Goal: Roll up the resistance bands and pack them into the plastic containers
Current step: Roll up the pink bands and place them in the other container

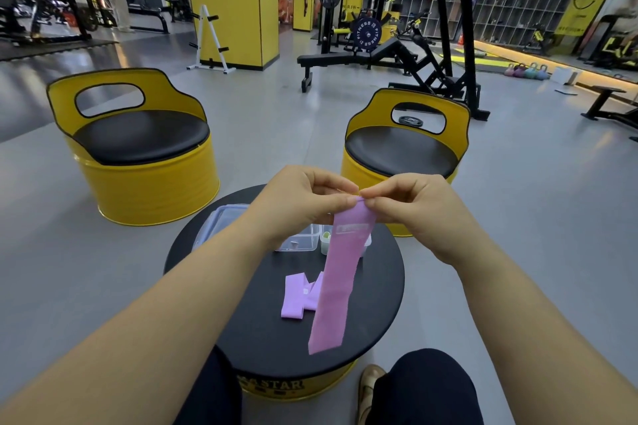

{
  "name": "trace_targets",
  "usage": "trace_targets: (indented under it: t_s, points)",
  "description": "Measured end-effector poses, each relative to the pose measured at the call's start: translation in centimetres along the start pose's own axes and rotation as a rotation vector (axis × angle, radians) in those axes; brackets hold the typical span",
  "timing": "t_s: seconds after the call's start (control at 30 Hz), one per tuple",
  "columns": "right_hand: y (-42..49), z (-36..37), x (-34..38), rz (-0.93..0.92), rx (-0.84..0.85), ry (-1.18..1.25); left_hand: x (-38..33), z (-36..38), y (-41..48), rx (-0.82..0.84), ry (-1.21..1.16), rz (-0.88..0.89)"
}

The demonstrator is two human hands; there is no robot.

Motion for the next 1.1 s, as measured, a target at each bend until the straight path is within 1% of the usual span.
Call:
trace_targets:
  t_s: [0.17,0.37,0.67,0.77,0.93,1.1]
  points:
    - [0.0,0.2,-0.3,-0.006,0.013,-0.064,0.1,0.0,0.0,-0.034,0.088,0.006]
    - [0.1,0.4,-0.8,0.057,0.007,0.071,-0.3,-0.2,-0.1,-0.12,0.205,0.061]
    - [0.0,0.4,-1.5,0.069,-0.049,0.056,-0.4,0.1,0.0,-0.144,0.285,0.098]
    - [0.0,0.5,-1.3,0.077,-0.036,0.061,-0.1,0.0,0.0,-0.115,0.25,0.083]
    - [0.0,0.5,-1.1,0.119,-0.023,0.143,0.1,-0.1,-0.1,-0.033,0.065,0.036]
    - [0.1,0.6,-1.3,0.161,-0.033,0.215,0.2,0.0,-0.1,-0.025,0.04,0.026]
Point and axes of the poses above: each hand's wrist, its own y-axis towards the middle knuckle, its own z-axis out of the palm, x = y × z, the point moved 6 cm from there along y, towards the middle knuckle, and after that the axes turned 15 degrees about y, right-handed, at the moved point
